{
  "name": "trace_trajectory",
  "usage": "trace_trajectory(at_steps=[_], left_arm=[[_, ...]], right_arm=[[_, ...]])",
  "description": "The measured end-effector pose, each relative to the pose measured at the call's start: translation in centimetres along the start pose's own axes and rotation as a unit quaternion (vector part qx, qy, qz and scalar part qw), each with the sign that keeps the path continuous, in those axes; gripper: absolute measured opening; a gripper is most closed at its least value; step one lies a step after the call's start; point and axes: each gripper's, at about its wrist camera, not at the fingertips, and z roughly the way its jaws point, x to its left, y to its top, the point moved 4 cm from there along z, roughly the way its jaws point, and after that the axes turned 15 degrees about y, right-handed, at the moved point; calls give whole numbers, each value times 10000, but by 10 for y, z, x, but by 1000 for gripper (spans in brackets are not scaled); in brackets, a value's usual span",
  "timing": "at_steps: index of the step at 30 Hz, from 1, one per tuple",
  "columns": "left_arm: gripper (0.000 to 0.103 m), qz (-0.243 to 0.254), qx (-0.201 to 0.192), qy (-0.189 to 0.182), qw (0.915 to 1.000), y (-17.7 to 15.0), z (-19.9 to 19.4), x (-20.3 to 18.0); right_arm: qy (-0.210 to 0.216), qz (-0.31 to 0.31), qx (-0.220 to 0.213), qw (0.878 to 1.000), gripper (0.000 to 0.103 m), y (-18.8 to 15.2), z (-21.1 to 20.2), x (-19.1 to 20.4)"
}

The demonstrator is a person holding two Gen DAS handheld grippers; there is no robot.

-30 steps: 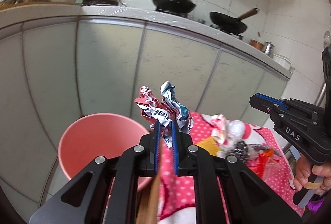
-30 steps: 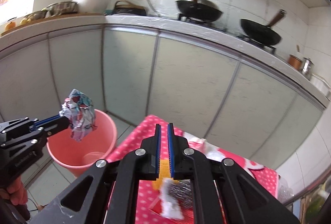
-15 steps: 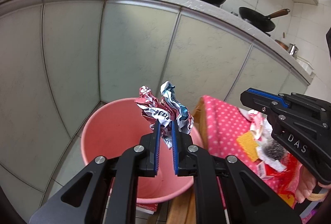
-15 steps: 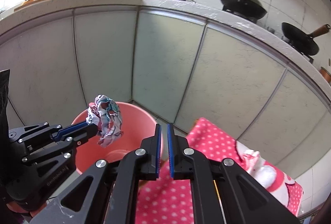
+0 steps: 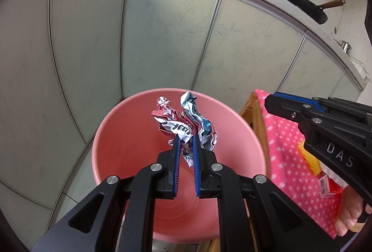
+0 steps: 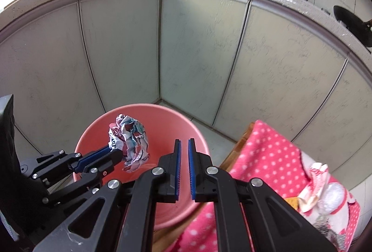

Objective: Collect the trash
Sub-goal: 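Carry the foil wrapper in the left tool over the pink bucket, then open the left tool to drop the foil wrapper into the bucket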

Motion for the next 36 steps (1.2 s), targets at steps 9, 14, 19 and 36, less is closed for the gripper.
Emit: trace_trajectory(at_steps=[9,14,19,36], left_arm=[[9,83,371,353,9987,-12,31,2],[9,169,479,535,9973,-17,41,1],[10,274,448,670,9964,-20,42,1],[10,265,482,750,9957,-19,38,2]], right_arm=[[228,544,461,9972,6,-22,33,-16],[329,721,620,9949,6,-29,43,-21],[299,725,702,9944,6,-35,48,-21],[217,789,743,9939,7,-35,60,-35]])
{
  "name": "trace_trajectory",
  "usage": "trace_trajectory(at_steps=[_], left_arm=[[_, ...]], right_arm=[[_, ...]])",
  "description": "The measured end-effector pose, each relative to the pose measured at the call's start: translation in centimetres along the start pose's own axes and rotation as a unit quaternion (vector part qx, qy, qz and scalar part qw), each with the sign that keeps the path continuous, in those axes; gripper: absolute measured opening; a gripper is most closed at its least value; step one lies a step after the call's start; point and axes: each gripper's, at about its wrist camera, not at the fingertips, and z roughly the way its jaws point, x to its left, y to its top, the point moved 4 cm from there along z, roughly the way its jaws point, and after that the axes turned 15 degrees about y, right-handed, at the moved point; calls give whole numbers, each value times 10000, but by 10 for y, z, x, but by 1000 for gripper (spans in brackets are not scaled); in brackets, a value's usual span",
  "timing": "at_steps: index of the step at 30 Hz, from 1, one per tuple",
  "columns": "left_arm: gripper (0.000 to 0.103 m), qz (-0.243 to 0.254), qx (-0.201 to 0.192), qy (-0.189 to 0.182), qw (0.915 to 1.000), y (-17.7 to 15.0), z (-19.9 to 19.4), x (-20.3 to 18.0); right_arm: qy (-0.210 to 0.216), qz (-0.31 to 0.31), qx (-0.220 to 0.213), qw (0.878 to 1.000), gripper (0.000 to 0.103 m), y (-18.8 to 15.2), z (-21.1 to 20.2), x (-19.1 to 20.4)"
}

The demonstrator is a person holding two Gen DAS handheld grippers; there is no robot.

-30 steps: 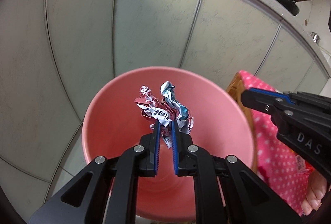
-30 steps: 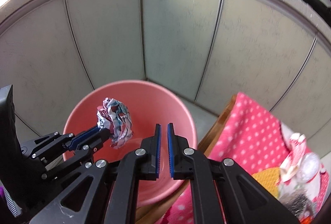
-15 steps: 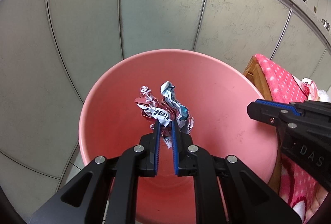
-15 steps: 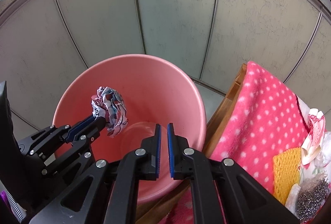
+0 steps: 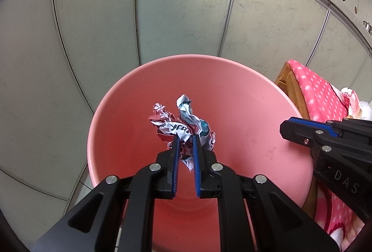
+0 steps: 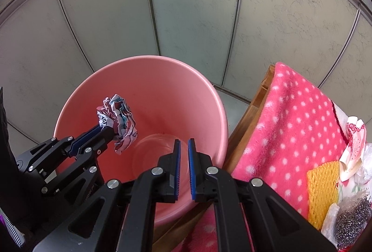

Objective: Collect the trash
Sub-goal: 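Open the left tool to drop the foil wrapper into the bucket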

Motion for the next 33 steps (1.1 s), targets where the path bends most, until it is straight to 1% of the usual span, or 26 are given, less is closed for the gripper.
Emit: trace_trajectory(at_steps=[3,4,5,6,7,8,9,10,12,18,24,29,30,33], left_arm=[[10,-9,10,36,10000,-1,0,0],[13,-12,23,52,10000,-1,0,1],[13,-17,33,56,10000,-1,-1,1],[14,-21,52,67,10000,0,-1,2],[15,-28,62,81,9999,0,-2,2],[16,-35,75,79,9999,1,-3,3],[22,-37,79,64,9999,2,-4,3],[30,-51,77,43,9999,3,-5,4],[38,-119,62,-8,9999,4,-8,6],[39,-206,39,-122,9997,10,-16,9],[39,-274,-139,-420,9986,20,-39,17],[39,-294,-405,-621,9968,33,-65,22],[39,-320,-469,-686,9960,37,-72,24],[39,-446,-580,-822,9939,44,-89,28]], right_arm=[[-19,40,3,10000,11,-2,-3,0],[-9,63,-8,10000,13,-2,-4,0],[-2,84,-19,10000,19,-2,-5,-1],[-5,98,-35,9999,31,-2,-6,-2],[-13,108,-74,9999,35,-2,-8,-2],[-24,111,-114,9999,36,-1,-11,-3],[-19,112,-123,9999,36,-2,-12,-3],[-12,117,-132,9998,36,-1,-14,-4],[-17,128,-163,9998,36,-1,-18,-5],[64,144,-257,9995,36,0,-31,-7],[245,170,-462,9985,36,0,-55,-2],[383,178,-836,9956,38,3,-93,-6],[406,167,-915,9948,40,3,-101,-7],[421,127,-1139,9925,41,5,-123,-10]])
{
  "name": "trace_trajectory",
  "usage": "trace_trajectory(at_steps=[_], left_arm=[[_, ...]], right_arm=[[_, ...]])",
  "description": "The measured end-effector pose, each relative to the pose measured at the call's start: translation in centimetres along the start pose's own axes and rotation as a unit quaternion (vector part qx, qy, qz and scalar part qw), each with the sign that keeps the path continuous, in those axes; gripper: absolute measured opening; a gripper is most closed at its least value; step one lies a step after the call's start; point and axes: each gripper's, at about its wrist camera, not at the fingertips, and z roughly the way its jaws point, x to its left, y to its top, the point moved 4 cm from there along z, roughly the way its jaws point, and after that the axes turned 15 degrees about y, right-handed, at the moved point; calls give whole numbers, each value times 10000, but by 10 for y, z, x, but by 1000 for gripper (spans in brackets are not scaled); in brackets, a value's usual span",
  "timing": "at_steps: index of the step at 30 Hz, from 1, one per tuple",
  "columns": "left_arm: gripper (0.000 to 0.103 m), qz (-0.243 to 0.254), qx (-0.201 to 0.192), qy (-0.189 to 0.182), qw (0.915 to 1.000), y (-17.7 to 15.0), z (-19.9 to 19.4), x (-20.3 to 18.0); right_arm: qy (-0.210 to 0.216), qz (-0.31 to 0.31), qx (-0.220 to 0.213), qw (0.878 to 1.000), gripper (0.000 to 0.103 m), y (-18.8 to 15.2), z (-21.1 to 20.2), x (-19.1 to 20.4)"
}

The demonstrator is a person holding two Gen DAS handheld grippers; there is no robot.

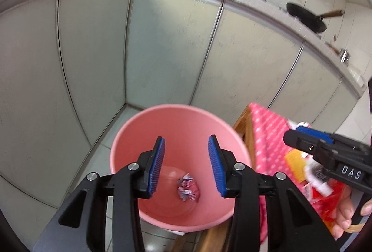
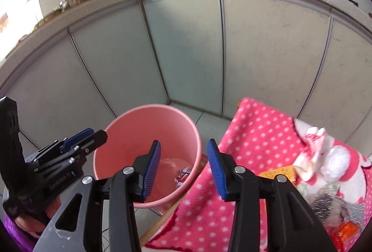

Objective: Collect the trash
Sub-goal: 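Open the left tool to drop the foil wrapper into the bucket, then move the left tool back to the table and grasp the steel wool scrubber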

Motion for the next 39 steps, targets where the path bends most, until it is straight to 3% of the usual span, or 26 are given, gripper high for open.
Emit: trace_trajectory(at_steps=[6,13,19,27,32,39], left_arm=[[39,67,-223,-356,9991,5,-32,-22],[39,748,-427,-772,9933,-12,-64,-82],[39,1334,-406,-1083,9843,-38,-77,-137],[39,1707,20,-1478,9742,-76,-74,-188],[39,1911,406,-1822,9637,-96,-70,-221],[39,1954,941,-1609,9629,-114,-38,-251]], right_arm=[[-188,-153,-423,9988,42,-7,-63,-6],[-793,-169,-805,9934,44,-28,-131,-36],[-1437,60,-1002,9845,45,-66,-182,-75],[-1769,823,-999,9757,45,-129,-219,-133],[-1592,1255,-1008,9740,45,-159,-228,-156],[-1349,1278,-958,9779,45,-181,-228,-157]])
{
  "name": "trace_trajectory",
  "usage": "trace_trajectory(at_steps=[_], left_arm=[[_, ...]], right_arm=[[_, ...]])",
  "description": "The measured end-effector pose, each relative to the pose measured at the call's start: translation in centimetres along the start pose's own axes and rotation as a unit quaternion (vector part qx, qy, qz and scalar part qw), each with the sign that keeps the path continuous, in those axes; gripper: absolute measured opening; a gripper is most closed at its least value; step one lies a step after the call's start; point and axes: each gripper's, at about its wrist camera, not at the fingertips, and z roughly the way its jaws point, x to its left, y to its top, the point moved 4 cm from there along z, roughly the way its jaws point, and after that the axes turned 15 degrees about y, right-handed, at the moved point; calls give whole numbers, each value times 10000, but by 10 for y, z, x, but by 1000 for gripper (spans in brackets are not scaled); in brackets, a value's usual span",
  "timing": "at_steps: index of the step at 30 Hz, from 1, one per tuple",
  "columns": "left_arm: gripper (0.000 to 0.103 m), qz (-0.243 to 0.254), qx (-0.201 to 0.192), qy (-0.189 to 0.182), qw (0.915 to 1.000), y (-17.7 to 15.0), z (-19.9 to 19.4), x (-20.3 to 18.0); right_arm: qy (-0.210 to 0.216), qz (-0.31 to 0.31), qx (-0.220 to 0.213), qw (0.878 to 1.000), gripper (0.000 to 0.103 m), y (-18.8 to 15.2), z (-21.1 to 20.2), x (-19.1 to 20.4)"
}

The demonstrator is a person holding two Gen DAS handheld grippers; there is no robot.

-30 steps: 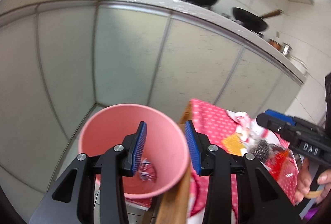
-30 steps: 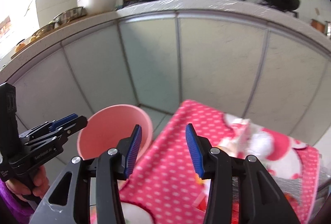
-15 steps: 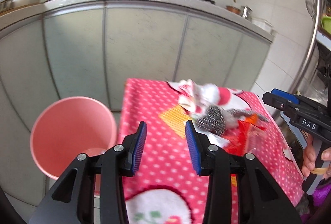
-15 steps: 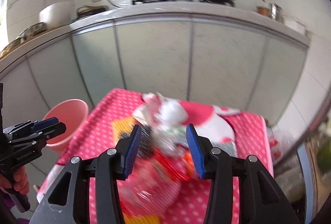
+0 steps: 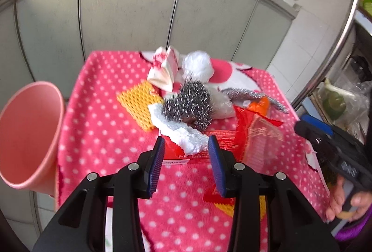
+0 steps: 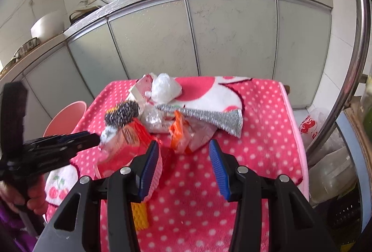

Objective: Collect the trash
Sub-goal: 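Move the left tool back to the table and grasp the steel wool scrubber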

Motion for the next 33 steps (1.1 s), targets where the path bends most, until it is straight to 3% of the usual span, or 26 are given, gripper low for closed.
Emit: trace_trajectory(at_steps=[5,8,16,17,21,25,27,28,30,33], left_arm=[[39,-207,194,-47,9996,2,16,-1],[23,-162,192,-18,9997,1,19,-3],[11,-32,17,-13,10000,-3,13,3],[5,-25,-31,-3,10000,-3,10,5],[5,-11,-222,41,9997,-1,-3,13],[5,-198,-313,-225,9991,10,-17,22],[13,-245,-350,-317,9986,18,-20,23],[24,-218,-397,-281,9986,25,-22,22],[34,-155,-527,-224,9982,32,-24,20],[34,1,-593,-79,9982,43,-18,14]], right_arm=[[182,113,134,9997,45,-10,7,-2],[346,219,231,9989,45,-14,14,-1],[433,222,248,9985,45,-15,17,3],[423,237,233,9986,45,-15,17,3],[403,309,197,9985,45,-12,16,-2],[420,349,145,9984,45,-9,14,-5],[386,319,106,9987,45,-7,12,-7],[363,311,90,9988,45,-5,12,-9],[307,341,45,9989,45,-3,10,-15],[297,475,22,9984,45,-2,9,-24]])
